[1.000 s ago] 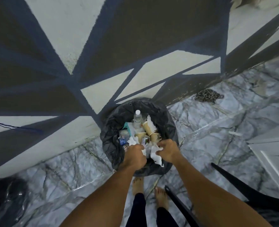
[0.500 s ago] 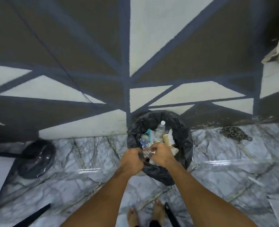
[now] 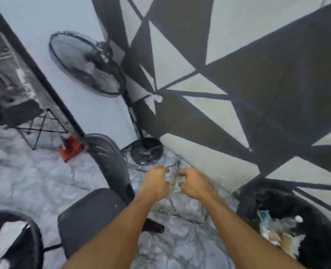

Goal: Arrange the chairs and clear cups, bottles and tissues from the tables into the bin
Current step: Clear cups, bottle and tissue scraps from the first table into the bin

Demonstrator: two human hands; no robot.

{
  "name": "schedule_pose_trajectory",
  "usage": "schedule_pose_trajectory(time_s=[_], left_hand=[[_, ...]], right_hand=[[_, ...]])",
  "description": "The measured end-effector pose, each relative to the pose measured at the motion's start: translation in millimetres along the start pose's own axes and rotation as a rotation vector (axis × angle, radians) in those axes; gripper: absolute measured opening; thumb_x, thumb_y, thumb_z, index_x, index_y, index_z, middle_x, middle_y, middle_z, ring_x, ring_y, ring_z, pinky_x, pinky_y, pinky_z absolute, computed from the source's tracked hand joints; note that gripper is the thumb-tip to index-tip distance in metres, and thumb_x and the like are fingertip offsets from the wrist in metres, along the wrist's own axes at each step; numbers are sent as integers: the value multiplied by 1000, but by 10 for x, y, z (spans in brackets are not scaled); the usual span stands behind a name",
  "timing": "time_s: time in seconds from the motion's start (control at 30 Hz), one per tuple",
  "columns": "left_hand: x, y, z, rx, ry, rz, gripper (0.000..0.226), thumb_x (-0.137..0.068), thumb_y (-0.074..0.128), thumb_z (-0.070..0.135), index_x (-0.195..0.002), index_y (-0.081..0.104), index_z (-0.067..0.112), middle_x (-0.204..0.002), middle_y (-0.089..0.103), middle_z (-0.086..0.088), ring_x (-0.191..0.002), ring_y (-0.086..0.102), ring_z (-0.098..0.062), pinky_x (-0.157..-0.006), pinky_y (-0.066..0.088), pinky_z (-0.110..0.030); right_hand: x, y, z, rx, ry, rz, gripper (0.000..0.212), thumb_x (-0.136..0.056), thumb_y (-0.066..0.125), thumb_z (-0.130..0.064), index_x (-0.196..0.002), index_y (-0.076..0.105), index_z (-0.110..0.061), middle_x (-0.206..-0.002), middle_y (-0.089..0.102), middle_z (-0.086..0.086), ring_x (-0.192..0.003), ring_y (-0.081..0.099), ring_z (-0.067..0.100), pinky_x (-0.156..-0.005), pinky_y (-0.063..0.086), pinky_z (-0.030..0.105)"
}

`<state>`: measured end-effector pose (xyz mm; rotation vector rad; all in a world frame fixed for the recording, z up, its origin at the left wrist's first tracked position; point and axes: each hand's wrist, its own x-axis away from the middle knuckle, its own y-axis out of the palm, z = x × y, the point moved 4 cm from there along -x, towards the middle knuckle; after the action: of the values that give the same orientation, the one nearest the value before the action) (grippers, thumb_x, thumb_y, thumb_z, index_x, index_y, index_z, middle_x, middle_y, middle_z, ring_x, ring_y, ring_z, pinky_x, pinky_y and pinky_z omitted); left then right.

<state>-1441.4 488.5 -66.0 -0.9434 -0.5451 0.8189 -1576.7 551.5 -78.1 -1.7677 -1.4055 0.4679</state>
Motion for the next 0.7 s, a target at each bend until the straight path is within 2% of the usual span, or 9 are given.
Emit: schedule_pose_trajectory(time_s=[0.07,0.13,0.2,0.3,0.37,0.47,0.53,0.6,0.7], left_hand=[[279,-503,-435,-14,-35,100,34,-78,58,15,-111,67,16,-115,63,-5,-111,55,-31,-90,51,-43],[604,-952,-861,-13,-97,182,21,-74,53,21,-92,64,19,-98,61,-1,-99,55,-30,-81,51,-40],[978,-1348,-1294,-3,-172,278,13,-70,55,18,-82,59,21,-92,61,-1,-94,55,-28,-76,50,-38],[1533,-1759,-1879,11,-301,387,31,-72,54,22,-98,67,13,-102,64,-5,-100,56,-27,-83,51,-43],[1913,-1953,-2229,-9,-414,416,36,-78,59,22,-112,66,11,-112,63,-6,-110,52,-27,-91,48,-44],[2423,-2214,-2715,-43,-557,520,33,-76,63,15,-108,67,10,-110,63,-3,-109,53,-26,-88,49,-42],[2755,-2364,-3011,-82,-655,573,29,-72,60,19,-99,68,12,-101,62,-1,-102,54,-26,-84,49,-39],[3046,-2489,-3241,-125,-746,620,26,-70,61,21,-94,68,17,-100,62,0,-103,54,-27,-85,46,-35],[3398,-2560,-3531,-116,-962,725,52,-71,74,25,-120,64,16,-125,61,-3,-121,47,-27,-101,40,-36]], right_hand=[[-14,203,-699,34,-117,-7,41,-73,59,-13,-111,72,-23,-110,72,1,-105,65,23,-88,53,32],[-11,449,-1358,41,-247,-21,39,-70,59,-16,-105,73,-26,-105,73,-2,-102,66,23,-85,55,34],[31,751,-2000,52,-376,-64,33,-67,61,-22,-98,72,-26,-99,74,-2,-97,67,22,-79,55,33],[171,1240,-2792,74,-519,-153,35,-74,65,-15,-107,72,-24,-107,72,-1,-102,65,21,-77,51,29],[262,1611,-3234,73,-599,-232,40,-80,64,-12,-119,68,-21,-118,69,-1,-111,62,20,-84,49,28],[376,2127,-3827,62,-736,-340,42,-82,63,-11,-124,65,-20,-127,65,-3,-121,57,16,-100,45,27],[464,2455,-4220,44,-813,-410,41,-80,65,-11,-120,67,-21,-122,67,-3,-118,59,15,-99,46,26],[567,2728,-4553,44,-877,-475,36,-78,65,-12,-111,71,-24,-109,72,-4,-106,64,16,-89,49,26],[613,3081,-4882,77,-942,-553,40,-76,64,-14,-113,70,-25,-106,71,-3,-99,65,20,-86,52,33]])
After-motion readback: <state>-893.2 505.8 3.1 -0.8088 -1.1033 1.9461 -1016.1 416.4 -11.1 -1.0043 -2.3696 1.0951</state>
